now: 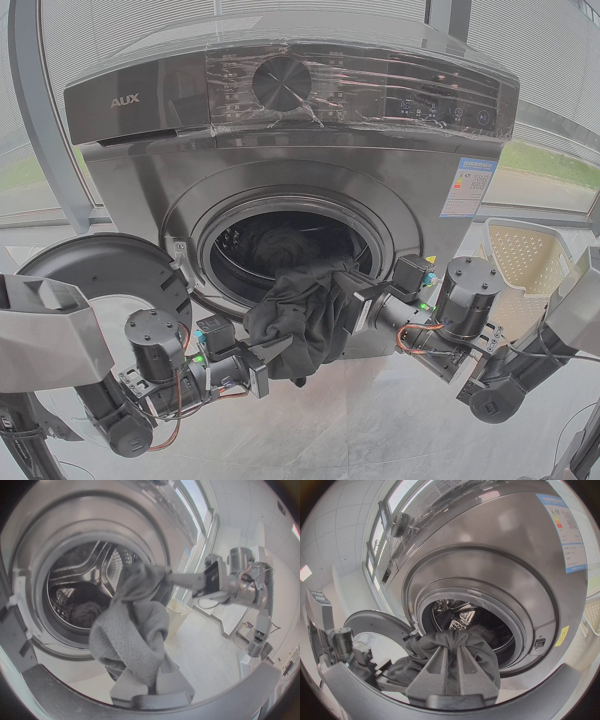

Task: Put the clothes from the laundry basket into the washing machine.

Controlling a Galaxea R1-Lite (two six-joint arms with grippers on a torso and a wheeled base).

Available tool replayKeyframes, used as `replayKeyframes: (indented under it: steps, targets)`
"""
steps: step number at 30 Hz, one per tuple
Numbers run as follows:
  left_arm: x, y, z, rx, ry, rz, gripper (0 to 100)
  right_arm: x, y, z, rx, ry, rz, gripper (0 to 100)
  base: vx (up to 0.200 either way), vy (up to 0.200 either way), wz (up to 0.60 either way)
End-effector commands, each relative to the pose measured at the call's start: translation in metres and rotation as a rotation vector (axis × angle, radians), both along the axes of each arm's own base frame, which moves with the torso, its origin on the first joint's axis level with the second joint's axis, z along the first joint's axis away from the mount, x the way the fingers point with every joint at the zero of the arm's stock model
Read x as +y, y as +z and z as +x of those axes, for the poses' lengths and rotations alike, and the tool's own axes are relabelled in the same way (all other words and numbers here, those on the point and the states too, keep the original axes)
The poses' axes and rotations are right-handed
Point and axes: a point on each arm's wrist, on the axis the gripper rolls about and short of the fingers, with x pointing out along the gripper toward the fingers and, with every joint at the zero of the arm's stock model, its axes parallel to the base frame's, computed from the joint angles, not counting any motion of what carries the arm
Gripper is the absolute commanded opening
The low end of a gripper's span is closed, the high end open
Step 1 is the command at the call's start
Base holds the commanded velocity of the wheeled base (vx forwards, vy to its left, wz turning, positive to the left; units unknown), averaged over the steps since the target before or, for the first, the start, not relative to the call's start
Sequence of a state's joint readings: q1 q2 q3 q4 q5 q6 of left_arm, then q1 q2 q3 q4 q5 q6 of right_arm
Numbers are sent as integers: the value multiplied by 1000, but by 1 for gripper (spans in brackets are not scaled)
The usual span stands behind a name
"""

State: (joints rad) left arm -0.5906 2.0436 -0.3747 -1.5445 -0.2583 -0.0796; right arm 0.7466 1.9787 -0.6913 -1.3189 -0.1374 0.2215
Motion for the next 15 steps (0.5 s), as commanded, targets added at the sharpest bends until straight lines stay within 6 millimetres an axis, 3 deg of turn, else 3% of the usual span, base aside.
replayKeyframes:
  steps: [1,6,7,11,15]
  targets:
    - [12,31,-20,-76,-5,-52,0,-1,-13,1,29,-5,-34,0,0,0,0]
    - [15,34,-24,-80,-12,-55,0,-2,-19,2,46,-8,-49,0,0,0,0]
    - [15,34,-25,-80,-15,-57,0,-2,-19,2,46,-8,-49,100,0,0,0]
    - [12,41,-27,-95,-25,-79,0,-3,-21,1,55,-8,-58,100,0,0,0]
    - [8,57,-24,-135,-24,-138,0,-11,-43,-15,125,9,-157,100,0,0,0]
